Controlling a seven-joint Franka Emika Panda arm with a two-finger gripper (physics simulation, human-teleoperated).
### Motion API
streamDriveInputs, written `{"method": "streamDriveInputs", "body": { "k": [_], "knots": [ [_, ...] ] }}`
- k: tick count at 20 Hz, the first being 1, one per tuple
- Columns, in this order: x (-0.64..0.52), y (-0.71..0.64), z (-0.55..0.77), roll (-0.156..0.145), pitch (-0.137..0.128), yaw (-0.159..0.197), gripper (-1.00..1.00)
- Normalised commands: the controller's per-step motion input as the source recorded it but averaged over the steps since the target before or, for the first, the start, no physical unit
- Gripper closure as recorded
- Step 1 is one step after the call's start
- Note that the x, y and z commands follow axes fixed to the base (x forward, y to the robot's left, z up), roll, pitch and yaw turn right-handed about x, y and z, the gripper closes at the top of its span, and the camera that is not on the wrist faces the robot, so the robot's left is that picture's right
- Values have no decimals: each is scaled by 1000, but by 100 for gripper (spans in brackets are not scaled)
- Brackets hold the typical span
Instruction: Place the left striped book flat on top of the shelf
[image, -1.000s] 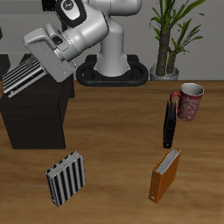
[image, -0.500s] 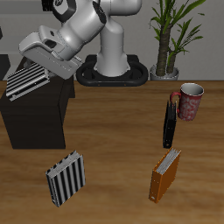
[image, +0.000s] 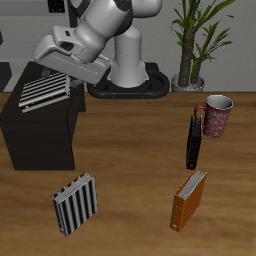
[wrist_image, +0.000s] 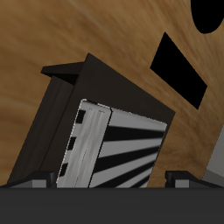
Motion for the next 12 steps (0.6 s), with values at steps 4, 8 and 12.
{"method": "streamDriveInputs", "body": {
  "k": [4, 8, 12],
  "knots": [
    [58, 212, 11, 49, 1, -22, -100],
    [-21, 107, -54, 39, 21, -32, -100],
    [-96, 186, -26, 117, -6, -34, -100]
  ]
}}
